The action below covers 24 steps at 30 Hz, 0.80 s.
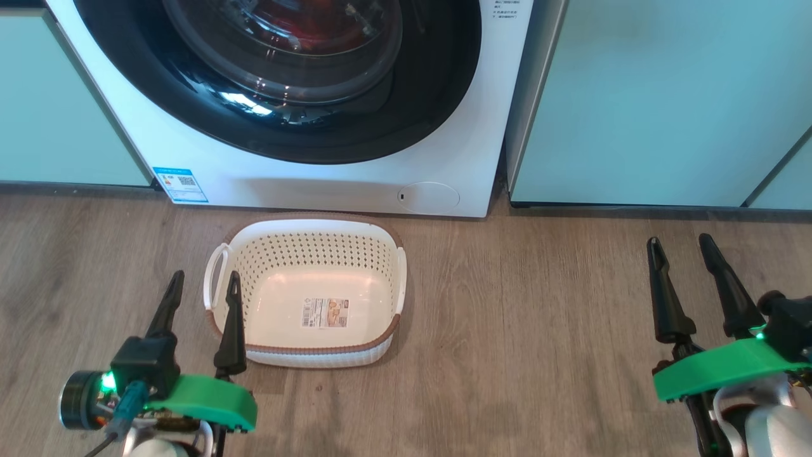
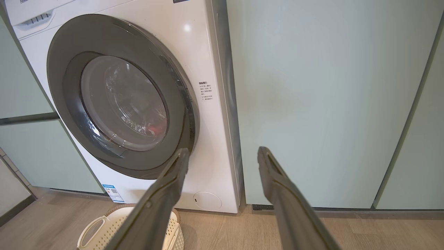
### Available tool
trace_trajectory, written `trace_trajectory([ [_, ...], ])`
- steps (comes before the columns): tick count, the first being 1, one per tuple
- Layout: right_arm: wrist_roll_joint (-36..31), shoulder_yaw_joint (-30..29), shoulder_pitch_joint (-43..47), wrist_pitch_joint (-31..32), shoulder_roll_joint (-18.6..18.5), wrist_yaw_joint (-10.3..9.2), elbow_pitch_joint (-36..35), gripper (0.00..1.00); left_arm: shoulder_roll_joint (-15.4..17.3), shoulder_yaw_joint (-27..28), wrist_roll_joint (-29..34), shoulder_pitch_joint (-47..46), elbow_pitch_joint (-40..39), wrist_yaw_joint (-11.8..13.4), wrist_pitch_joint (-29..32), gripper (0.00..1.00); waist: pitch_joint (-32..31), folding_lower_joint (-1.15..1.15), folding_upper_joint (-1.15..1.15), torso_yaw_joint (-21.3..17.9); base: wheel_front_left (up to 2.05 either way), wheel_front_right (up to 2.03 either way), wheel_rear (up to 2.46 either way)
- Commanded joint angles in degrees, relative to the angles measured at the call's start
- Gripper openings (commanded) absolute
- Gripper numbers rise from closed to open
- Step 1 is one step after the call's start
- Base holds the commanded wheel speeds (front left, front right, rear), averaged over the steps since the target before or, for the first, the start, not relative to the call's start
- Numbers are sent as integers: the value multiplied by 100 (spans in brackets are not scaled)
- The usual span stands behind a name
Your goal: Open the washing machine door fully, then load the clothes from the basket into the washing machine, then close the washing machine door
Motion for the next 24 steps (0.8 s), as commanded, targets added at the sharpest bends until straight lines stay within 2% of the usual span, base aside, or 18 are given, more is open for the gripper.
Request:
trace_trajectory([
  [1, 63, 109, -81, 3, -20, -1, -229, 100, 103, 210, -27, -169, -211, 18, 6, 100, -1, 0, 0, -1, 0, 0, 0],
  [24, 125, 110, -95, -86, -19, -1, -190, 100, 170, 177, -108, -182, -263, 112, 32, 100, 47, 0, 0, -18, 0, 0, 0],
])
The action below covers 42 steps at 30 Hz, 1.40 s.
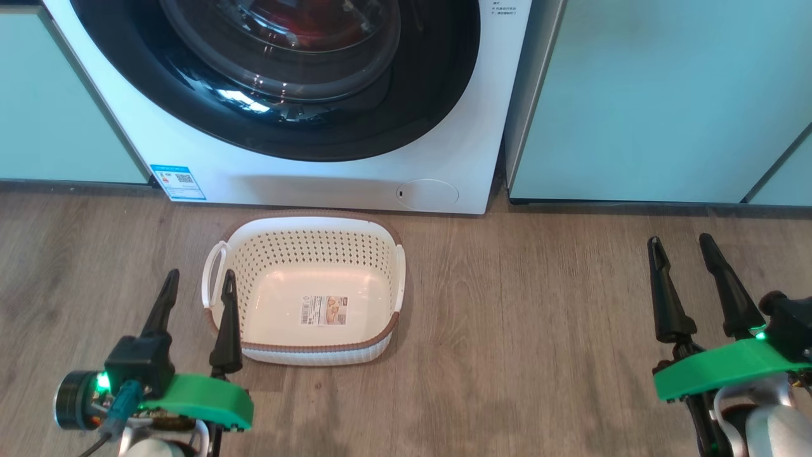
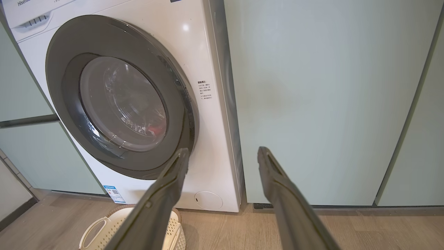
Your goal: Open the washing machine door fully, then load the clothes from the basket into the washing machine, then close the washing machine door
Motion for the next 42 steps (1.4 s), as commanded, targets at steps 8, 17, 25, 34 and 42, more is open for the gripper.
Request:
trace_trajectory([
  [8, 126, 35, 17, 11, 9, 1, 280, 0, -42, -20, -136, 59, 233, 20, 10, 0, -3, 0, 0, 4, 0, 0, 0],
  [17, 717, 54, -45, 76, -19, 1, 387, 0, -47, 47, -772, -8, 326, -82, 114, 0, -23, 0, 0, 5, 0, 0, 0],
  [25, 1229, 69, -100, 133, -36, 1, 482, 0, -59, 104, -1320, -76, 431, -184, 204, 0, -40, 0, 0, 7, 0, 0, 0],
  [34, 1803, 82, -160, 200, -53, 1, 586, 0, -77, 174, -1935, -147, 538, -294, 310, 0, -59, 0, 0, 9, 0, 0, 0],
  [42, 2246, 88, -206, 255, -63, 1, 666, 0, -94, 233, -2410, -200, 610, -377, 394, 0, -74, 0, 0, 10, 0, 0, 0],
])
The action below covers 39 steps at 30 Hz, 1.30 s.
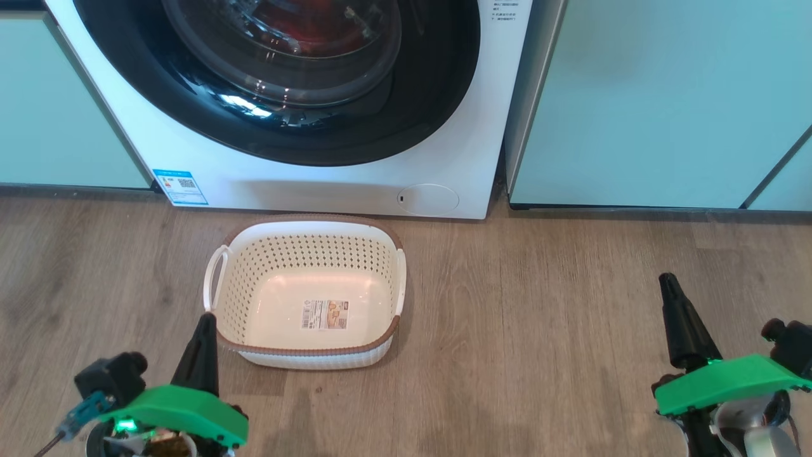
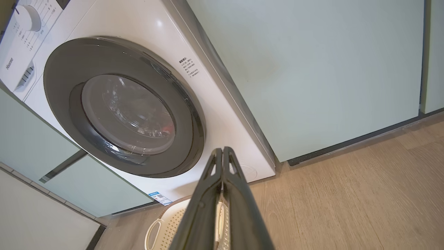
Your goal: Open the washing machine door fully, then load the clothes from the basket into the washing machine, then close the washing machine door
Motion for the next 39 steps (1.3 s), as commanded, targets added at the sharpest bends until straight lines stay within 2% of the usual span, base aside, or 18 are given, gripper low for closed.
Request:
trace_trajectory([
  [1, 133, 31, -303, 38, -100, 1, -150, 0, 30, 127, -128, -310, -146, -56, 8, 0, -2, 0, 0, 0, 0, 0, 0],
  [39, 2510, 33, -556, 364, -130, 0, 287, 0, -107, 506, -2651, -574, 219, -504, 513, 0, -81, 0, 0, 8, 0, 0, 0],
])
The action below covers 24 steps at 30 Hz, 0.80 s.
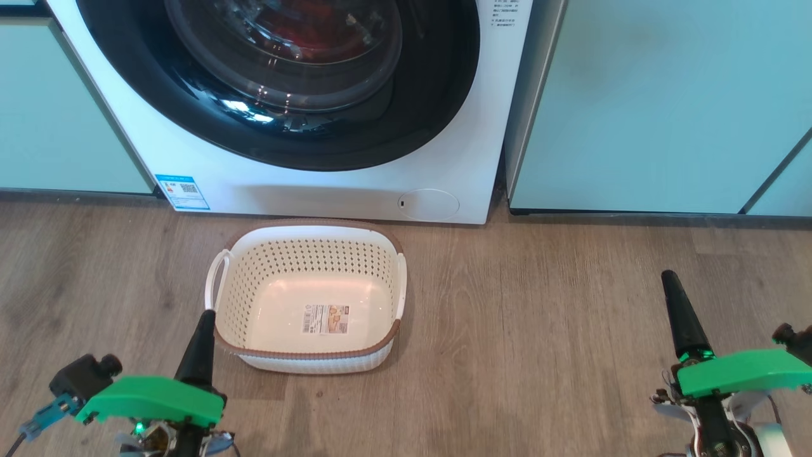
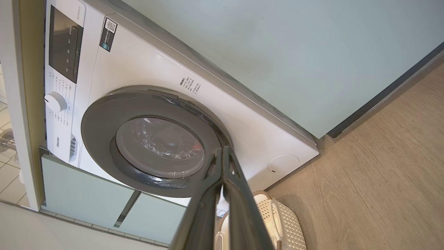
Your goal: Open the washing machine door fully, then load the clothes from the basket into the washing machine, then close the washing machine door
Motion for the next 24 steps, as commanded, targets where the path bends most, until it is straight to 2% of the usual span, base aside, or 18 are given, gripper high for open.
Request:
trace_trajectory([
  [1, 149, 47, -303, 41, -116, 0, -147, 0, 33, 200, -141, -331, -139, -61, 24, 0, -2, 0, 0, 0, 0, 0, 0],
  [24, 1571, 28, -457, 255, -120, -1, 119, 0, -71, 460, -1642, -496, 91, -331, 355, 0, -51, 0, 0, 5, 0, 0, 0],
])
